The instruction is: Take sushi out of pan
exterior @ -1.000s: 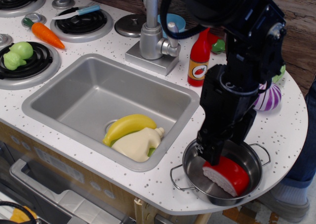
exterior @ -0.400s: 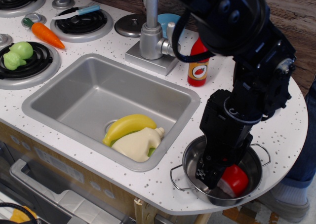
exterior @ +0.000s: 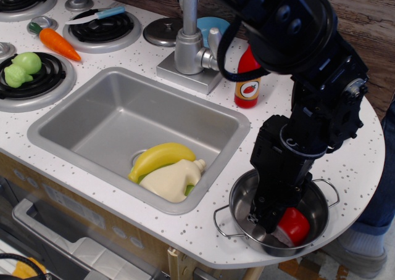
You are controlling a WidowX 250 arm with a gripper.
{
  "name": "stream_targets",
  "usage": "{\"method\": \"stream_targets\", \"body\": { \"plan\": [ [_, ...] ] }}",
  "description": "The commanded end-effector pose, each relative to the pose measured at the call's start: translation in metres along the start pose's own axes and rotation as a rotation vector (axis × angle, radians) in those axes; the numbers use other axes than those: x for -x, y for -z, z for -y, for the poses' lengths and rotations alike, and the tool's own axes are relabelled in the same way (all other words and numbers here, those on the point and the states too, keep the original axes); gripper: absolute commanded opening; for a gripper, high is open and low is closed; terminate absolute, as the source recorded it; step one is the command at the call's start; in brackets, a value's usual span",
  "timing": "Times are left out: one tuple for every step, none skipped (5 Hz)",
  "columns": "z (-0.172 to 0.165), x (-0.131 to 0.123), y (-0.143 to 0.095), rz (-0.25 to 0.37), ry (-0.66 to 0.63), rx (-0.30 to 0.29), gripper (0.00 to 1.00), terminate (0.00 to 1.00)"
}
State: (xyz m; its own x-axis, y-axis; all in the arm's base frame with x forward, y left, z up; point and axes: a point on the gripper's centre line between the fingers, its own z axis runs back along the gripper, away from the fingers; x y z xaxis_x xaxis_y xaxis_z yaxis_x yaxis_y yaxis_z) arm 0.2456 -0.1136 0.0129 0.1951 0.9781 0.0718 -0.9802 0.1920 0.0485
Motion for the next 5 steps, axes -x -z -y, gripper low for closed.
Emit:
{"method": "stream_targets", "body": {
  "plan": [
    [0.002, -0.014, -0.029, -0.027, 0.061, 0.04, 0.0, 0.0],
    [0.009, -0.032, -0.058, -0.007, 0.122, 0.001, 0.0, 0.0],
    [0.026, -0.058, -0.077, 0.034, 0.213, -0.032, 0.0, 0.0],
    [0.048, -0.087, -0.069, 0.034, 0.353, 0.036, 0.0, 0.0],
    [0.07, -0.1, -0.053, 0.07, 0.406, 0.124, 0.0, 1.0]
  ]
}}
